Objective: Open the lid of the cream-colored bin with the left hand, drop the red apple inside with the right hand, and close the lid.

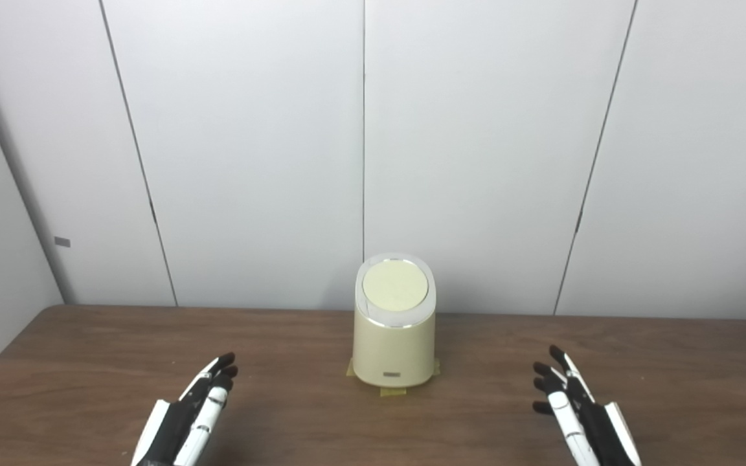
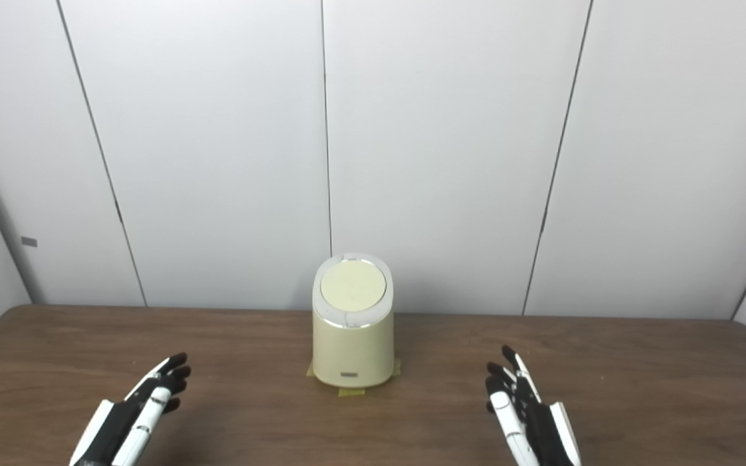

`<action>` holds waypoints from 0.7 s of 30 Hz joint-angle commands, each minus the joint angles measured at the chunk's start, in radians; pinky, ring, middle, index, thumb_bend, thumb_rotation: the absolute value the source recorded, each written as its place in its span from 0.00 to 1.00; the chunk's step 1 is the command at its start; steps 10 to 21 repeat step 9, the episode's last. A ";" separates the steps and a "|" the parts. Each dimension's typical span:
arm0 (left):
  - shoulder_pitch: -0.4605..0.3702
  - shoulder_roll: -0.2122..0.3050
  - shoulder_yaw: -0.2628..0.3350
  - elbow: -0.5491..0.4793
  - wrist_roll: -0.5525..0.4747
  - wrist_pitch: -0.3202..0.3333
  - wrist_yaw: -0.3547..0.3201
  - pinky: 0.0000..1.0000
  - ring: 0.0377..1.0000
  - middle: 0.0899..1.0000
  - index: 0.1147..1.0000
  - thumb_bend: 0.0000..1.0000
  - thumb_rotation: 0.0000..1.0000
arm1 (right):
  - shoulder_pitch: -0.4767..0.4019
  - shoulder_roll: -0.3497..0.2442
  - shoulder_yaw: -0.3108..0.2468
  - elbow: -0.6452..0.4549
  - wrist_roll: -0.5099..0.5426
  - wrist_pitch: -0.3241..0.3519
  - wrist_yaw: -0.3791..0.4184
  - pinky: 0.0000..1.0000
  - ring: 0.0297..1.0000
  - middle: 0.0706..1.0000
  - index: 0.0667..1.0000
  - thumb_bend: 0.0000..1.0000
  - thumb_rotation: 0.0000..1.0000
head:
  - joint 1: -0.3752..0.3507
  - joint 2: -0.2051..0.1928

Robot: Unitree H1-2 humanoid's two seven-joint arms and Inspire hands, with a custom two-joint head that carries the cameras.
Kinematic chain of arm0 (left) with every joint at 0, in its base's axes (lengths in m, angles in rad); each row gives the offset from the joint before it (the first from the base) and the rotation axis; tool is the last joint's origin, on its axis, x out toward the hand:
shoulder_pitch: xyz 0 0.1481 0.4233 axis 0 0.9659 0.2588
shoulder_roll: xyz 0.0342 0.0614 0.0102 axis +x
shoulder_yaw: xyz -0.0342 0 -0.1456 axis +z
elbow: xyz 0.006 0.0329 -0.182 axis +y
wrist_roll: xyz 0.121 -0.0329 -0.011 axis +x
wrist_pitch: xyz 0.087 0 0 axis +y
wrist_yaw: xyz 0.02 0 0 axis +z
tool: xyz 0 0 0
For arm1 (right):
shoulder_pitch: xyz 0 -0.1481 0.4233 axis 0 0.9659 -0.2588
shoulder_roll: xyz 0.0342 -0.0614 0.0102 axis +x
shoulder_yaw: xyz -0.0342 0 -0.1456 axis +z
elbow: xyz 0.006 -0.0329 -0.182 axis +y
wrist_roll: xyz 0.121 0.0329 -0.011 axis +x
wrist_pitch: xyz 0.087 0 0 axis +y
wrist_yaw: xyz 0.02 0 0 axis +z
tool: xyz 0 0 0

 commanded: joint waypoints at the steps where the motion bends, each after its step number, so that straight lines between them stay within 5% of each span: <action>1: -0.025 0.012 -0.008 -0.007 -0.023 -0.048 0.015 0.88 0.89 0.89 0.91 0.36 0.95 | -0.026 0.001 -0.004 -0.035 0.004 -0.013 -0.001 0.74 0.86 0.88 0.94 0.45 0.96 | 0.007 0.009; 8: -0.030 0.008 -0.001 -0.012 -0.105 -0.015 0.027 0.89 0.89 0.89 0.90 0.37 0.94 | -0.030 -0.003 0.008 -0.051 0.007 0.002 0.019 0.78 0.89 0.93 0.96 0.48 0.92 | 0.022 0.045; 21: -0.030 0.009 -0.002 -0.014 -0.107 -0.013 0.031 0.88 0.89 0.89 0.90 0.37 0.93 | -0.030 -0.003 0.008 -0.053 0.008 0.002 0.021 0.79 0.89 0.95 0.96 0.49 0.92 | 0.022 0.045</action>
